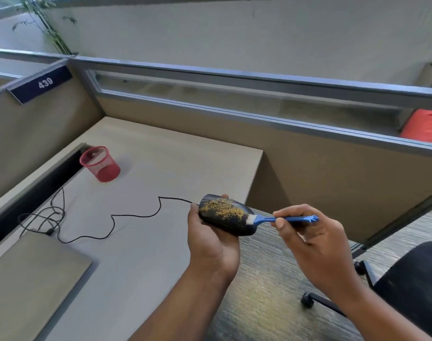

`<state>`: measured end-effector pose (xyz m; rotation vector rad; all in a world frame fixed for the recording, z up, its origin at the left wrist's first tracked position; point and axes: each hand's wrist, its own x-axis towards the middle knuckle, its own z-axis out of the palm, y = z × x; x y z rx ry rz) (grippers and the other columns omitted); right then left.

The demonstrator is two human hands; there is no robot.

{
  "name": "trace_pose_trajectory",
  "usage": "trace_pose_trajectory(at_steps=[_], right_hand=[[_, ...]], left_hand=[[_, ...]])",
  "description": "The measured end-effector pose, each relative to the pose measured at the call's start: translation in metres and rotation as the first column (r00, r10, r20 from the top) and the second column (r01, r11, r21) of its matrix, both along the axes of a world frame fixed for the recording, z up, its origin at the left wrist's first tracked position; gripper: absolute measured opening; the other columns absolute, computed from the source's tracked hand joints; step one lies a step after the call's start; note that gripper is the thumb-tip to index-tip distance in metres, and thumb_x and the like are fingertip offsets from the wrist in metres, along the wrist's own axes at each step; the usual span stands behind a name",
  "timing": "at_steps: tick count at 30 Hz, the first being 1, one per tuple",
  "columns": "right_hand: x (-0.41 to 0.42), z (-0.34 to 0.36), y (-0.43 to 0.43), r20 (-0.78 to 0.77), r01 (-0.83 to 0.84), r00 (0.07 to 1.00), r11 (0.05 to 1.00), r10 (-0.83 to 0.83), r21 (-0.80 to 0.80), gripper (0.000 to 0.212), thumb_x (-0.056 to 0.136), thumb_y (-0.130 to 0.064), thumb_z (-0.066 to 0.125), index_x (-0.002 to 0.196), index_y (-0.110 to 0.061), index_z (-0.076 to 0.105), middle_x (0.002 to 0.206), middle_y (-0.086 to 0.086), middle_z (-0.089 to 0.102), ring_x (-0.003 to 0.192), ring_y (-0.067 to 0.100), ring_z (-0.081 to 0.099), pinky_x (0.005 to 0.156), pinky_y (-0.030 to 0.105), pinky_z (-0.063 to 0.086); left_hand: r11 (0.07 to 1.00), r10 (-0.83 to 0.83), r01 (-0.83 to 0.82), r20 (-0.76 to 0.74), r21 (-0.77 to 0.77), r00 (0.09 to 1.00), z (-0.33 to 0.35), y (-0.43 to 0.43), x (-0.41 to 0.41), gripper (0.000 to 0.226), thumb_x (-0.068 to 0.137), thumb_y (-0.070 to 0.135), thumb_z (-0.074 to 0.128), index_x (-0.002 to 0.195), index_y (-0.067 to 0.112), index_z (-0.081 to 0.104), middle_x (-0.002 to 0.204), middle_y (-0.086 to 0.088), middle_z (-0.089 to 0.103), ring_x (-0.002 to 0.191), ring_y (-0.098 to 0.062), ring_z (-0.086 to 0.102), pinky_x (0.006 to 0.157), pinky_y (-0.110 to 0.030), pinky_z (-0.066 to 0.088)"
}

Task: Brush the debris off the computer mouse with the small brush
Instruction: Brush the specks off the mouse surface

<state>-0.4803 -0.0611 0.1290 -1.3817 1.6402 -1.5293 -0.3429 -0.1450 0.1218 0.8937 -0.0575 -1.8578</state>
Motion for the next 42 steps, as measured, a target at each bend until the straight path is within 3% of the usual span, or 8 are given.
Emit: trace_pose_trajectory(at_steps=[9, 14, 17, 21, 25, 31, 35, 42], right_hand=[[-0.009, -0.003, -0.006, 0.086, 0.012, 0.996, 1.0, -0.013, 0.015, 0.012, 0.085, -0.016, 0.072, 0.084, -0.027, 0.075, 0.076, 0.001, 0.077, 0.062, 0.017, 0.07, 0.056, 0.021, 0.054], [-0.022, -0.005, -0.005, 0.089, 0.062, 0.994, 0.998, -0.061, -0.004, 0.017, 0.085, -0.019, 0.073, 0.084, -0.036, 0.074, 0.078, 0.004, 0.077, 0.067, 0.034, 0.07, 0.06, 0.042, 0.056], [-0.021, 0.0, -0.011, 0.128, -0.002, 0.992, 1.0, 0.003, -0.012, 0.009, 0.081, -0.03, 0.07, 0.085, -0.037, 0.075, 0.082, 0.0, 0.078, 0.073, 0.028, 0.073, 0.066, 0.035, 0.059], [-0.029, -0.001, -0.012, 0.008, 0.007, 1.0, 1.0, -0.007, 0.022, 0.025, 0.084, -0.008, 0.074, 0.084, -0.033, 0.075, 0.077, -0.003, 0.077, 0.066, 0.018, 0.071, 0.061, 0.023, 0.058], [-0.037, 0.001, -0.01, 0.063, 0.02, 0.998, 1.0, -0.019, -0.004, 0.014, 0.084, -0.019, 0.073, 0.085, -0.033, 0.076, 0.078, 0.005, 0.078, 0.074, 0.034, 0.073, 0.069, 0.048, 0.06], [-0.038, 0.001, -0.011, -0.007, -0.012, 1.0, 1.0, 0.012, 0.013, 0.022, 0.086, -0.013, 0.073, 0.084, -0.035, 0.075, 0.079, -0.003, 0.078, 0.07, 0.021, 0.073, 0.065, 0.037, 0.061], [-0.049, 0.0, -0.009, 0.047, 0.016, 0.999, 1.0, -0.015, -0.014, 0.019, 0.085, -0.015, 0.073, 0.084, -0.034, 0.075, 0.081, 0.005, 0.077, 0.076, 0.034, 0.074, 0.073, 0.053, 0.061], [-0.044, 0.002, -0.006, -0.055, -0.077, 0.996, 0.997, 0.077, 0.001, 0.026, 0.082, -0.001, 0.075, 0.081, -0.027, 0.077, 0.076, -0.005, 0.077, 0.061, 0.011, 0.068, 0.055, 0.015, 0.052]], left_hand=[[1.0, -0.017, 0.016, 0.015, 0.007, 1.0, -0.002, -0.002, -0.011, 0.056, 0.102, 0.051, 0.026, 0.12, 0.01, 0.059, 0.106, -0.015, 0.067, 0.104, -0.03, 0.061, 0.097, -0.05, 0.047], [1.0, -0.015, 0.015, 0.039, 0.003, 0.999, -0.002, -0.003, -0.015, 0.056, 0.103, 0.05, 0.026, 0.11, 0.009, 0.062, 0.1, -0.015, 0.067, 0.103, -0.031, 0.06, 0.111, -0.054, 0.037], [0.999, -0.033, 0.033, 0.029, 0.0, 0.999, 0.0, -0.001, -0.019, 0.057, 0.102, 0.051, 0.027, 0.11, 0.007, 0.062, 0.099, -0.016, 0.067, 0.104, -0.033, 0.06, 0.112, -0.054, 0.035], [0.999, -0.04, 0.04, 0.032, -0.001, 0.999, -0.001, 0.0, -0.021, 0.056, 0.102, 0.051, 0.027, 0.111, 0.008, 0.062, 0.104, -0.016, 0.064, 0.106, -0.033, 0.058, 0.111, -0.055, 0.035], [0.999, -0.055, 0.054, 0.051, 0.006, 0.997, -0.001, 0.002, -0.023, 0.057, 0.102, 0.052, 0.026, 0.116, 0.009, 0.06, 0.108, -0.015, 0.064, 0.114, -0.035, 0.056, 0.112, -0.054, 0.033], [0.998, -0.063, 0.064, 0.057, -0.002, 0.996, 0.001, 0.004, -0.027, 0.06, 0.101, 0.054, 0.025, 0.119, 0.008, 0.06, 0.106, -0.015, 0.065, 0.111, -0.034, 0.058, 0.108, -0.052, 0.038], [0.999, -0.035, 0.035, 0.047, -0.008, 0.998, 0.002, 0.005, -0.029, 0.058, 0.102, 0.053, 0.026, 0.113, 0.008, 0.061, 0.101, -0.016, 0.066, 0.105, -0.032, 0.06, 0.111, -0.053, 0.036], [1.0, -0.028, 0.028, 0.052, -0.006, 0.998, 0.005, 0.003, -0.029, 0.06, 0.102, 0.053, 0.026, 0.121, 0.007, 0.059, 0.109, -0.017, 0.064, 0.107, -0.03, 0.06, 0.109, -0.049, 0.038]])
